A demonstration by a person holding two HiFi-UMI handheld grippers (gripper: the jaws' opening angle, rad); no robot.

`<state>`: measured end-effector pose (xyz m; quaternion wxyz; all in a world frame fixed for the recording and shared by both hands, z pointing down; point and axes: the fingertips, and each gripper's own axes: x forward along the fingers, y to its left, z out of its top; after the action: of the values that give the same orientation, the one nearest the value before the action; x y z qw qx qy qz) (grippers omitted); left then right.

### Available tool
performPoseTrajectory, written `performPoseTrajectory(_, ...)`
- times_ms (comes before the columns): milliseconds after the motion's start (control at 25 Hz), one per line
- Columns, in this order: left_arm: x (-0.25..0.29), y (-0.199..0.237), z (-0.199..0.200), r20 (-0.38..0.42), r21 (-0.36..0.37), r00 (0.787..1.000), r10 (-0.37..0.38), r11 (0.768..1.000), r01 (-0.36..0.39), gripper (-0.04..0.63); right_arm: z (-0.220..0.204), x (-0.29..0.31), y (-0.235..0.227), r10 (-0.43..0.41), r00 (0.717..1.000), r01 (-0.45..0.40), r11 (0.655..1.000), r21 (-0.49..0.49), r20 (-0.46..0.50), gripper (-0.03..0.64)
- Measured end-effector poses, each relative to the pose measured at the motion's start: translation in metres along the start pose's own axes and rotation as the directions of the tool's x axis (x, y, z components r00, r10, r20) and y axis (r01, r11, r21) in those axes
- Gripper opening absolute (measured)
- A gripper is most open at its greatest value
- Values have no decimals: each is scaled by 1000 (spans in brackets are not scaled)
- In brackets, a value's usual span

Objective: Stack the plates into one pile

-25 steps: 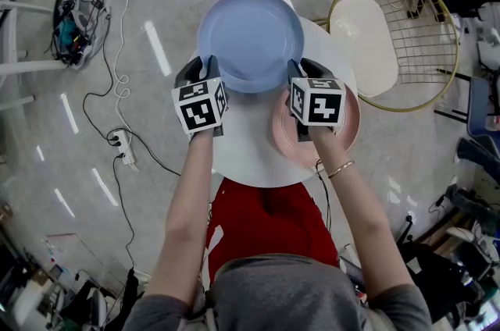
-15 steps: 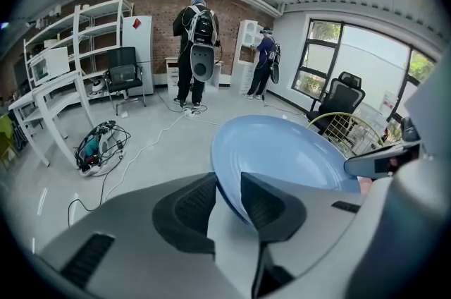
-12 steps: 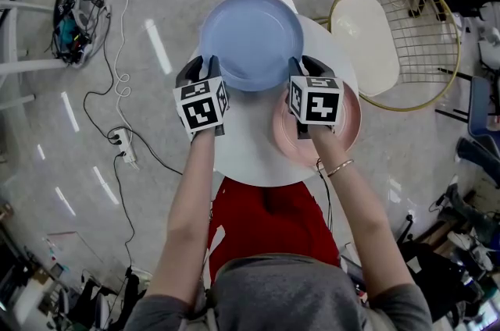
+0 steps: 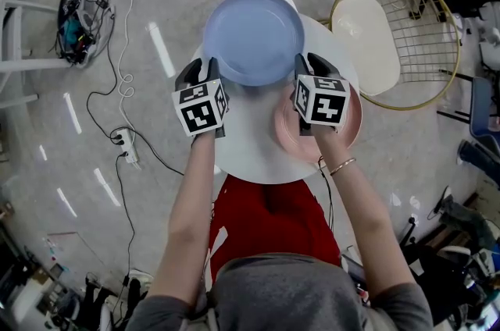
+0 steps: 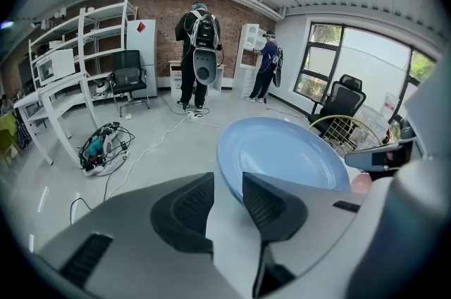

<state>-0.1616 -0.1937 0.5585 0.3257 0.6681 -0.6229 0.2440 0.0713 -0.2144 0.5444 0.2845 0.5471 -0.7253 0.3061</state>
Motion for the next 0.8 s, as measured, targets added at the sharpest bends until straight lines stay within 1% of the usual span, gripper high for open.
performPoseTrajectory(80,-5,-1,-1,6,1,1000,-3,1000,3,132,2,-5,-2,-2,1000,2,1000,9,19,98)
performPoseTrajectory(320,-22,-14,-1,27,14,999,-24,1000,23,132,1,-25,-3,-9,999,9,1000,-8,43,98)
performPoseTrajectory(600,-44,-44,-9,29,65,996,-80,995,78,131,-12,-57,-7,-6,998,6,1000,-3,61,98)
performPoseTrajectory(800,-55,-75,-16,22,117,991,-130,985,126,127,-23,-83,-23,-18,997,16,1000,20,80,98)
